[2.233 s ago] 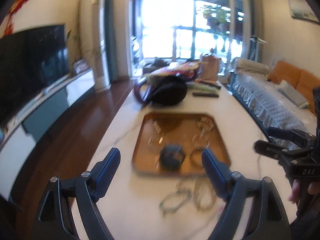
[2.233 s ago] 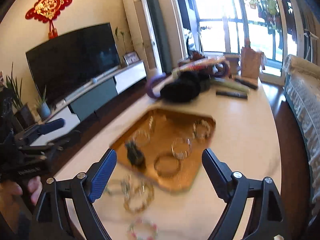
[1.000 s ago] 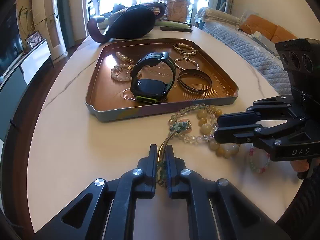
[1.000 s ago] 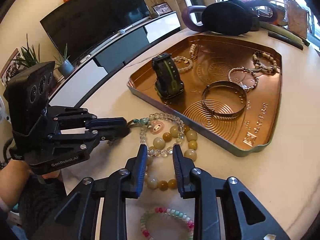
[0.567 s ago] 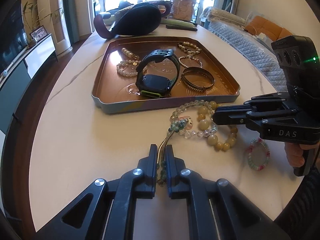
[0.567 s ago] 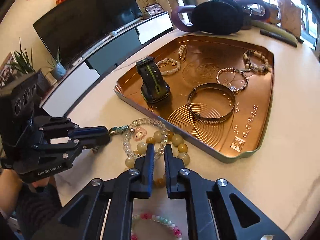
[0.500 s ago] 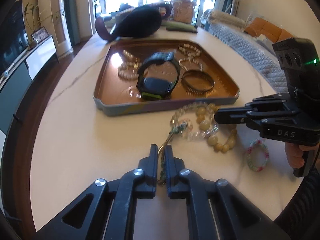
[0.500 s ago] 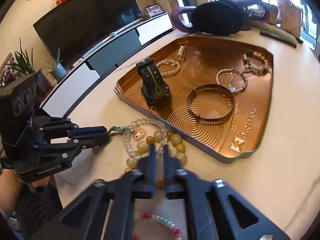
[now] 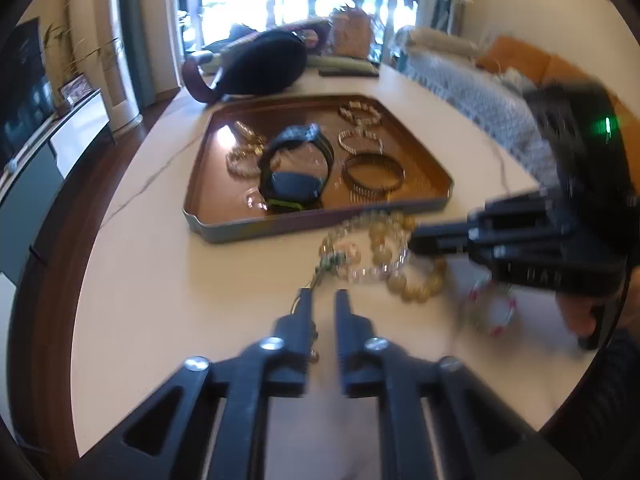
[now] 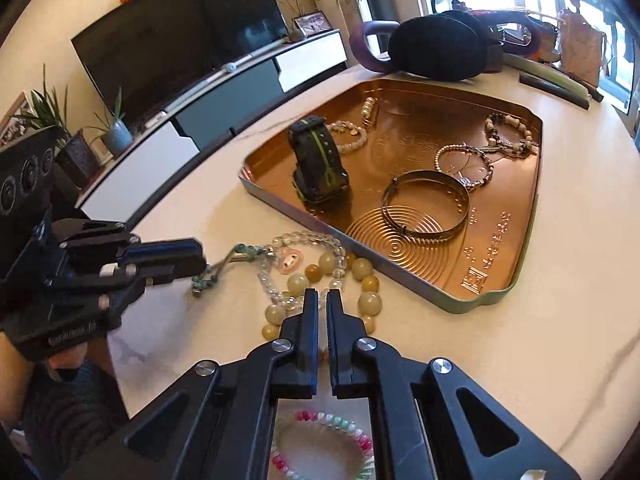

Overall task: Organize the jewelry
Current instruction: 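Lift and carry both bracelets toward the copper tray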

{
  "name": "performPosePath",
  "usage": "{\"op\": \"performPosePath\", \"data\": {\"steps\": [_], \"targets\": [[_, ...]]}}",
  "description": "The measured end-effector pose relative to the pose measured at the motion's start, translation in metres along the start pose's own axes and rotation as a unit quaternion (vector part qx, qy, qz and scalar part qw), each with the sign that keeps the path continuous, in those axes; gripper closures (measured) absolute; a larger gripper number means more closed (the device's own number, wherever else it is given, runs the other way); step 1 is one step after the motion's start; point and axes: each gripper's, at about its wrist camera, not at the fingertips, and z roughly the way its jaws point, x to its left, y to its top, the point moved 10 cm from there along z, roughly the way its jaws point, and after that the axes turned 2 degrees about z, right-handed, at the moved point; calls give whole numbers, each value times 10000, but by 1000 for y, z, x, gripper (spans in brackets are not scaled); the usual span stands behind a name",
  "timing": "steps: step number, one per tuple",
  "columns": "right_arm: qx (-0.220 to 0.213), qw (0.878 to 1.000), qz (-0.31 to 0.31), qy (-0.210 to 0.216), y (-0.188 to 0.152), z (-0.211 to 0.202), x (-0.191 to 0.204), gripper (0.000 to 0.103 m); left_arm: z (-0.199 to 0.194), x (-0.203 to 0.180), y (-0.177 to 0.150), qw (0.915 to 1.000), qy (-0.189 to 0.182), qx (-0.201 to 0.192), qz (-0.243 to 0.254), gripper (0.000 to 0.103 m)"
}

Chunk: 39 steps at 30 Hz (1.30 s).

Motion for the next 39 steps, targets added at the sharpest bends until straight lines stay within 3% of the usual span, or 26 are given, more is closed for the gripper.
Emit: {"op": "performPosePath", "data": {"steps": [1,3,10,11,14,17,20,24,31,39], "targets": [[-3,10000,32,-22,0,1,-2,96,1,1,-1,10000,69,-25,64,76],[58,9999,94,1,0,6,-4,95,4,3,-1,9998,170,-48,126,58],[11,9999,-149,-72,8,12,-6,86,28,-1,4,9994,60,122,314,55],[17,9999,-167,-16,10,14,-4,85,30,-2,4,9994,8,141,320,60],[-16,9997,-185,185,13,20,4,81,29,-10,7,9990,-280,117,327,97],[-26,9993,-315,218,14,23,12,79,28,-14,7,9986,-358,112,367,99],[68,9987,-399,309,11,24,19,95,27,-14,5,9985,-436,131,294,99],[67,9981,-576,221,9,23,25,96,25,-16,5,9988,-407,104,266,99],[-625,9965,-498,241,32,-23,29,96,-16,-10,27,9975,-384,-576,-114,99],[-1077,9931,-436,162,42,-66,38,96,-50,-8,43,9947,161,-951,-350,99]]}}
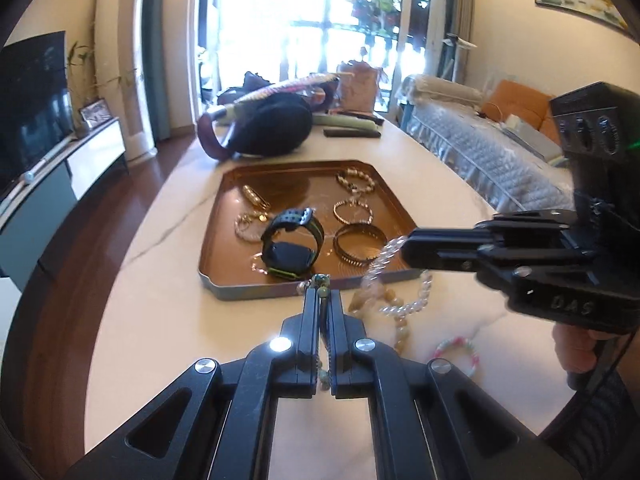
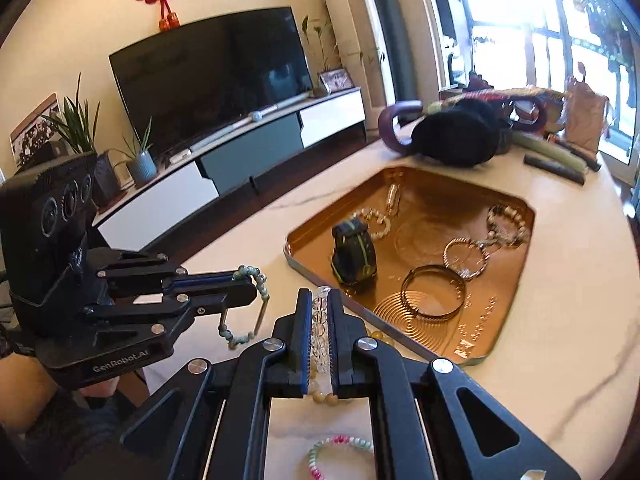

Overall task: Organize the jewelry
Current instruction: 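Lift and carry both bracelets toward the copper tray, then lower both bracelets into the tray and open both grippers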

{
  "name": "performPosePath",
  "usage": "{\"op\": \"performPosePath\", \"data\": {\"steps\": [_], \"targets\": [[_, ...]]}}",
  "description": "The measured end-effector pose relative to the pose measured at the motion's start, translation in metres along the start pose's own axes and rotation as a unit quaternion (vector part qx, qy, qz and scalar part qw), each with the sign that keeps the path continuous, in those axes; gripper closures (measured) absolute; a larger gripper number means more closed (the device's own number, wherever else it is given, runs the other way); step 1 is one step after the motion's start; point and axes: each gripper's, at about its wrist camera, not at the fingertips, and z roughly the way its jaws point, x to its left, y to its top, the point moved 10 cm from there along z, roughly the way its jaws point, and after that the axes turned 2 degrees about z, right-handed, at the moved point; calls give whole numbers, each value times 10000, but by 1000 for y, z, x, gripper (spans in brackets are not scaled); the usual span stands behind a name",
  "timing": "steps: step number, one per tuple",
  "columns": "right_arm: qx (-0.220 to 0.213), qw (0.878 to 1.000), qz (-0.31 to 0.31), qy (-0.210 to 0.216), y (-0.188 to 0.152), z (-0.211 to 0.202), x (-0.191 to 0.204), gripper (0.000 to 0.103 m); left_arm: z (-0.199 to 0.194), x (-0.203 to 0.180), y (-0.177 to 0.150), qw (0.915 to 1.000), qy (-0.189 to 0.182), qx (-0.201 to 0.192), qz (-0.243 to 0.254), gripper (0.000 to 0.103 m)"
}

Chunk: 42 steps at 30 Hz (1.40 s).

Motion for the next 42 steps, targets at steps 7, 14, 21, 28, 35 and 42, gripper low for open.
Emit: {"op": "performPosePath", "data": {"steps": [7,14,21,28,35,42], "targets": [[-577,9982,48,-157,34,-55,2,96,-39,-5,35,9989,-54,-442,-167,99],[-978,9939,33,-514,71,-98,-4,96,-79,-12,94,9938,-233,-1041,-314,99],[-1422,9864,40,-827,118,-131,-5,96,-104,-9,162,9833,-503,-1678,-492,99],[-1505,9835,48,-1006,141,-114,-17,96,-64,3,182,9815,-680,-1671,-648,99],[-1145,9863,105,-1183,136,-61,-55,96,36,21,171,9888,-872,-922,-780,99],[-569,9889,435,-1305,109,2,-107,96,132,34,133,9898,-919,-14,-1084,99]]}}
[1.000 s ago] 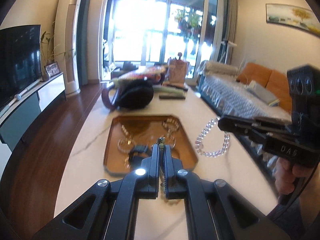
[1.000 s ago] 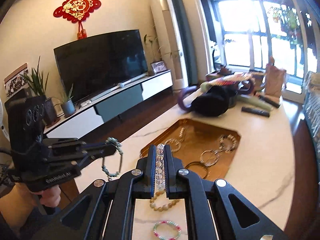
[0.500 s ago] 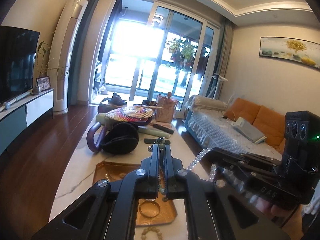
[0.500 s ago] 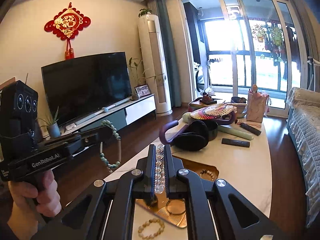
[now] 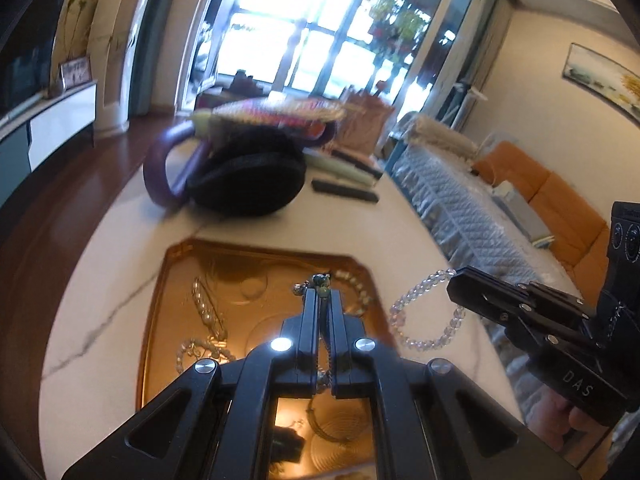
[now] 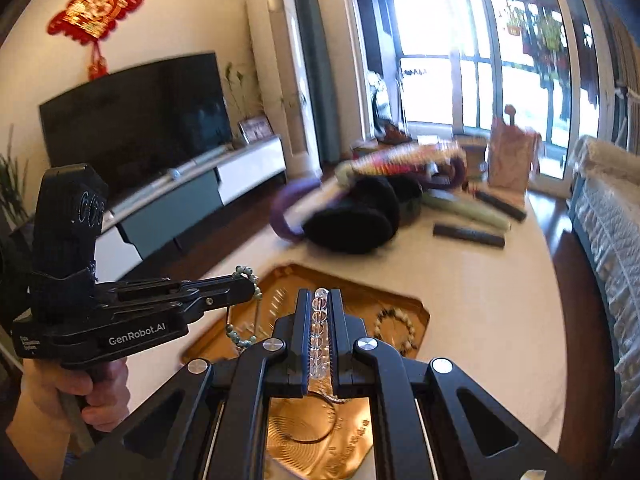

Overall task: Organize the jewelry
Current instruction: 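Lower both bracelets into the tray and open both grippers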

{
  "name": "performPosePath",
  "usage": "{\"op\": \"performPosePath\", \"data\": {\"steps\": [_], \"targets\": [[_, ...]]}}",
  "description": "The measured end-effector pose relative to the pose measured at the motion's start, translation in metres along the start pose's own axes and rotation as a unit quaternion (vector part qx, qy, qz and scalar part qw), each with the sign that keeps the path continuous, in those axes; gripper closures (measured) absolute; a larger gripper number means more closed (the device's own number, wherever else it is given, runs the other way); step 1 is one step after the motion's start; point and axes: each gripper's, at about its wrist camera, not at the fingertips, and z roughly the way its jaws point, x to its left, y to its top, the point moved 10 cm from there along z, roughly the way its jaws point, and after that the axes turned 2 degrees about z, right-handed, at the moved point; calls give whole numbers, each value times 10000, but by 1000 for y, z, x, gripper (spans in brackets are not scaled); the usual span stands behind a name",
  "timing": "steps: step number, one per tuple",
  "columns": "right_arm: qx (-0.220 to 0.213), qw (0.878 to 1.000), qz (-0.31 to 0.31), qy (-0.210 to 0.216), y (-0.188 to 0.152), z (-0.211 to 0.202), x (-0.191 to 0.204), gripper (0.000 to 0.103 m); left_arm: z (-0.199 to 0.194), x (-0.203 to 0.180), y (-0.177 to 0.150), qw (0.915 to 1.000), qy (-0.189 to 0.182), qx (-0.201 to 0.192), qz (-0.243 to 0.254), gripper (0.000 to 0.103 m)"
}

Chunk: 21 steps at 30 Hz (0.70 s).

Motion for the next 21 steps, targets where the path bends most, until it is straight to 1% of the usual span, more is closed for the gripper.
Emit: {"op": "performPosePath", "data": {"steps": [2,4,7,9,12,14,16,17,18,19,20,21], "targets": [[211,9997,74,-96,-13,19,-13,96,18,6,-7,9997,0,242,-68,99],[440,9985,197,-252,-28,36,-28,96,34,11,-13,9989,84,447,-118,99],[743,9959,409,-319,-48,56,-44,96,55,25,-23,9962,345,762,-227,99],[880,9946,422,-348,-58,65,-47,96,60,32,-31,9943,457,916,-301,99],[1017,9931,396,-424,-69,74,-50,96,63,32,-38,9924,627,1035,-217,99],[1055,9916,482,-571,-71,79,-58,96,61,29,-39,9913,781,1049,-113,99],[1114,9904,604,-560,-73,79,-62,95,58,28,-37,9914,841,995,-158,95],[1148,9892,723,-559,-74,80,-64,93,56,27,-35,9914,845,981,-186,83],[1202,9870,931,-517,-76,79,-68,85,53,25,-34,9914,880,949,-186,57],[1221,9850,1141,-421,-77,78,-70,79,49,25,-31,9913,960,881,-161,42],[1199,9845,1237,-327,-76,76,-68,67,39,22,-26,9913,1148,646,-70,20],[1170,9846,1276,-258,-75,73,-66,60,32,19,-22,9910,1259,460,21,15]]}}
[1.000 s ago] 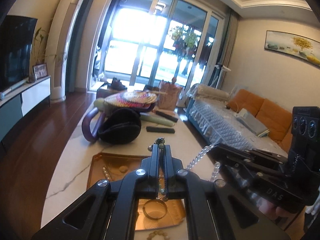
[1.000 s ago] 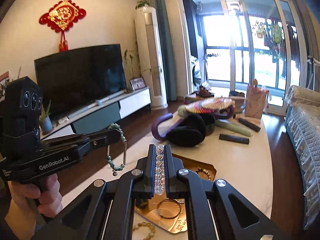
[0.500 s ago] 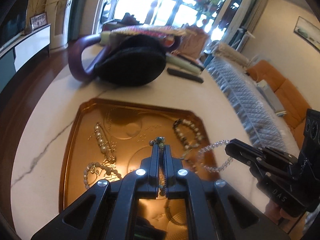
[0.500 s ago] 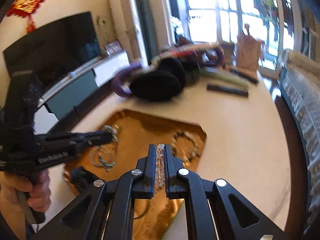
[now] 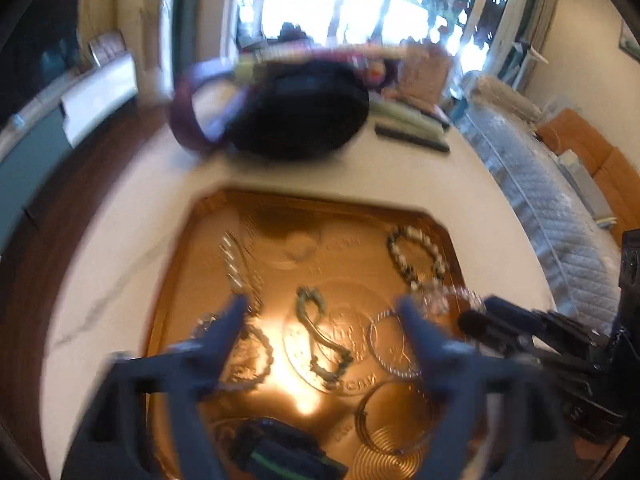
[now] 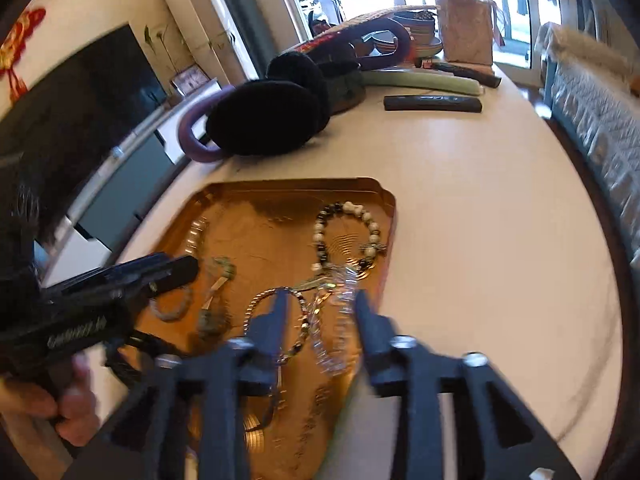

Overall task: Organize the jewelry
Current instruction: 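Lower both bracelets into the tray and open both grippers, then grasp the tan stone bead bracelet with the left gripper while the right grasps the pink-green bead bracelet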

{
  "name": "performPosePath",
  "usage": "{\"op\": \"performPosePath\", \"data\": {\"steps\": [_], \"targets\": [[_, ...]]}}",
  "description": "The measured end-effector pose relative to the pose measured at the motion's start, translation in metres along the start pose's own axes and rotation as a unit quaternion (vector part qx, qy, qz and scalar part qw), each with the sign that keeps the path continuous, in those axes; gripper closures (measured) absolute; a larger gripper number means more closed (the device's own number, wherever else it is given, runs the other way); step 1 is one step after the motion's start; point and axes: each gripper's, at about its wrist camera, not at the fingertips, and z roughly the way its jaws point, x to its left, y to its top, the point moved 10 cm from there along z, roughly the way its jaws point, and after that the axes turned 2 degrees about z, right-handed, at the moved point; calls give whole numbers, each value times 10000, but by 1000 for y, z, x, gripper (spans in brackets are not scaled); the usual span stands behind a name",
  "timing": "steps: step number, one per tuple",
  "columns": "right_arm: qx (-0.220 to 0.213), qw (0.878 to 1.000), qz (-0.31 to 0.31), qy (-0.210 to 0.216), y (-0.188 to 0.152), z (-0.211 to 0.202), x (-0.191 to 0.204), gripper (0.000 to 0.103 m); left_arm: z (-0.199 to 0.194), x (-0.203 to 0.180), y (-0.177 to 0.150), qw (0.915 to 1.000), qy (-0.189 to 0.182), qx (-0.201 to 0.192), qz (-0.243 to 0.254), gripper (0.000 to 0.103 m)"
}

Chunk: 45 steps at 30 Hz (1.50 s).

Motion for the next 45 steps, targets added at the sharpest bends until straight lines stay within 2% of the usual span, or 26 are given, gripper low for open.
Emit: {"op": "performPosePath", "data": {"steps": [4,8,13,17,19,21,23,25,26,27,29,32,33,36,39,42,43,44,45], "targets": [[-150,9997,-20,181,3,-23,15,53,-29,-9,3,9996,95,-195,179,15],[-317,9991,51,281,5,-49,22,44,-60,-12,0,9993,23,-331,185,15],[-554,9982,-140,206,-11,-89,29,41,-102,-16,-17,9956,235,-726,547,15],[-577,9980,-193,190,-39,-114,27,39,-124,-7,-49,9969,137,-688,359,15],[-513,9971,-533,153,-55,-125,33,39,-139,-2,-71,9968,114,-747,279,15],[-573,9946,-837,-197,-70,-136,30,39,-149,0,-91,9963,170,-804,269,15],[-597,9917,-1087,-349,-86,-141,27,39,-154,-5,-107,9967,118,-738,328,15],[-323,9901,-1305,-391,-108,-135,25,44,-154,-14,-124,9970,10,-600,482,16],[-249,9896,-1367,-369,-116,-134,24,55,-153,-19,-131,9968,-1,-542,580,17],[-140,9889,-1438,-339,-125,-131,24,65,-150,-23,-135,9963,-3,-499,693,25],[43,9868,-1609,-198,-143,-128,28,74,-138,-33,-146,9946,27,-298,990,39],[213,9767,-2130,-166,-169,-120,38,81,-123,-40,-160,9928,-11,-38,1197,54],[238,9741,-2241,-185,-174,-117,41,83,-117,-39,-164,9925,24,56,1220,56],[473,9705,-2360,171,-186,-105,53,84,-103,-37,-167,9938,-83,254,1080,56],[502,9674,-2478,173,-186,-95,56,84,-89,-37,-166,9940,-141,348,1029,56],[741,9645,-2525,233,-188,-78,55,84,-74,-33,-170,9915,67,492,1203,57],[690,9637,-2565,266,-187,-76,56,85,-70,-31,-172,9908,150,509,1242,58],[712,9630,-2580,314,-186,-74,57,86,-70,-30,-170,9922,102,423,1172,64],[705,9623,-2601,360,-184,-72,57,92,-70,-32,-169,9927,-19,431,1131,82]]}}
